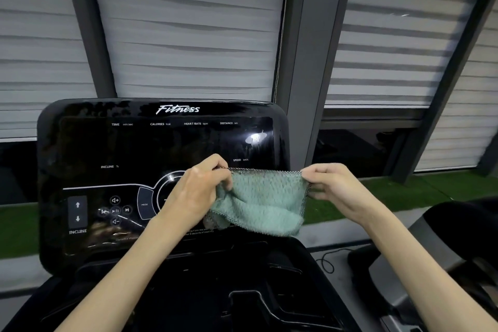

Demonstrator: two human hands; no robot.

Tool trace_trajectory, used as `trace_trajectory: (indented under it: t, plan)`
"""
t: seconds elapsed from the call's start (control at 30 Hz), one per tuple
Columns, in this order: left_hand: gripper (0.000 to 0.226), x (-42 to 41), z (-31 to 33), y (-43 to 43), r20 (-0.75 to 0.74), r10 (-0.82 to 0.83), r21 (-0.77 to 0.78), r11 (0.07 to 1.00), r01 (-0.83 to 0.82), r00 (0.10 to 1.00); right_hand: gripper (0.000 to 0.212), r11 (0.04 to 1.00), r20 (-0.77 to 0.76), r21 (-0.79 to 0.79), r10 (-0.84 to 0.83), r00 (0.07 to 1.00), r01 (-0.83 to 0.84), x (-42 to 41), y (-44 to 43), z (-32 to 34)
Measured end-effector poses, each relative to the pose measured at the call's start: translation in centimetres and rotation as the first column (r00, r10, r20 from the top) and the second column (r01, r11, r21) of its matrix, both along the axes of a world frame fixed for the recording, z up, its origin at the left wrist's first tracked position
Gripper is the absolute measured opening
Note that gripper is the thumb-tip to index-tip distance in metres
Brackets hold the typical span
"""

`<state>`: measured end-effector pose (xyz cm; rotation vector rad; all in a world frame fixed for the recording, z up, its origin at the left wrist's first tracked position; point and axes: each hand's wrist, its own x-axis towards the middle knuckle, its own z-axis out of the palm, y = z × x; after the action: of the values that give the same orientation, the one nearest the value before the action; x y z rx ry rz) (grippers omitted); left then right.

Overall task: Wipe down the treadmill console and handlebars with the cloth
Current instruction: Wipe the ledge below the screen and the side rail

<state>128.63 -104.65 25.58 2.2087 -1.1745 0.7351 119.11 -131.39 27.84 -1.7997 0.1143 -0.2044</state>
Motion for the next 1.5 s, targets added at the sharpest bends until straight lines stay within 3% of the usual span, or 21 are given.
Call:
trace_trajectory:
  t: [0.1, 0.23, 0.4, 0.47, 0.53, 0.57, 0.67, 0.73, 0.8, 0.9, 1.1, 1.2, 1.27, 1.37, 1.5]
  plan:
    - [0.04, 0.5, -0.2, -0.2, -0.066, 0.031, 0.067, 0.997, -0.027, 0.997, 0.019, 0.999, 0.011, -0.037, 0.004, 1.0, -0.004, 0.2, 0.2, 0.2]
    - [0.019, 0.3, 0.7, -0.2, -0.179, -0.016, 0.047, 0.999, 0.024, 0.984, 0.018, 0.984, 0.085, -0.155, -0.076, 0.993, 0.088, 0.9, 1.3, 0.4]
    - [0.065, 0.3, 2.3, 0.4, -0.292, 0.095, 0.287, 0.958, -0.007, 0.952, 0.019, 0.934, 0.264, -0.289, -0.133, 0.955, 0.21, 1.9, 1.3, 0.8]
    - [0.064, 0.4, 2.7, 0.5, -0.297, 0.081, 0.267, 0.964, 0.002, 0.952, 0.017, 0.932, 0.291, -0.27, -0.16, 0.943, 0.241, 2.2, 1.0, 1.0]
    - [0.05, 0.5, 2.8, 0.9, -0.39, 0.043, 0.185, 0.982, 0.032, 0.92, 0.009, 0.955, 0.222, -0.207, -0.165, 0.961, 0.212, 2.3, 0.8, 1.1]
    - [0.045, 0.6, 2.6, 1.0, -0.467, 0.017, 0.121, 0.992, 0.045, 0.884, 0.009, 0.978, 0.146, -0.136, -0.138, 0.979, 0.158, 2.3, 0.8, 1.1]
    - [0.042, 0.3, 2.1, 1.0, -0.731, -0.176, -0.222, 0.975, 0.014, 0.659, 0.065, 0.981, 0.002, 0.189, 0.03, 1.0, -0.03, 1.9, -0.4, 0.7]
    - [0.039, -0.2, 1.7, 0.5, -0.81, -0.321, -0.417, 0.904, -0.098, 0.491, 0.091, 0.954, -0.058, 0.285, 0.12, 0.991, -0.099, 1.6, -1.4, 0.3]
    - [0.05, -0.3, 1.3, 0.3, -0.834, -0.407, -0.491, 0.855, -0.165, 0.373, 0.096, 0.964, -0.164, 0.247, 0.139, 0.977, -0.096, 1.4, -1.9, -0.3]
    - [0.089, -0.2, 0.9, 0.8, -0.864, -0.423, -0.469, 0.873, -0.132, 0.273, 0.075, 0.987, -0.227, 0.158, 0.067, 0.972, -0.032, 1.1, -1.7, -1.1]
    - [0.075, -0.4, 0.8, 1.4, -0.897, -0.269, -0.334, 0.932, -0.138, 0.351, 0.034, 0.999, -0.138, 0.05, -0.006, 0.99, 0.013, 0.5, -1.1, -1.4]
    - [0.061, -0.7, 0.9, 1.3, -0.908, -0.175, -0.235, 0.965, -0.118, 0.38, 0.03, 0.992, -0.083, 0.115, -0.05, 0.995, 0.059, 0.9, -0.5, -1.7]
    - [0.057, -1.1, 0.9, 1.2, -0.912, -0.144, -0.191, 0.978, -0.089, 0.383, 0.03, 0.993, -0.063, 0.057, -0.097, 0.993, 0.101, 1.1, -0.2, -1.9]
    - [0.065, -1.1, 0.6, 1.5, -0.894, -0.2, -0.27, 0.954, -0.127, 0.4, 0.026, 0.992, -0.062, -0.033, -0.12, 0.991, 0.118, 1.5, -0.2, -2.2]
    - [0.081, -0.9, 0.7, 2.3, -0.89, -0.137, -0.225, 0.961, -0.158, 0.434, 0.02, 0.99, -0.094, 0.122, -0.058, 0.994, 0.069, 1.2, -0.5, -2.1]
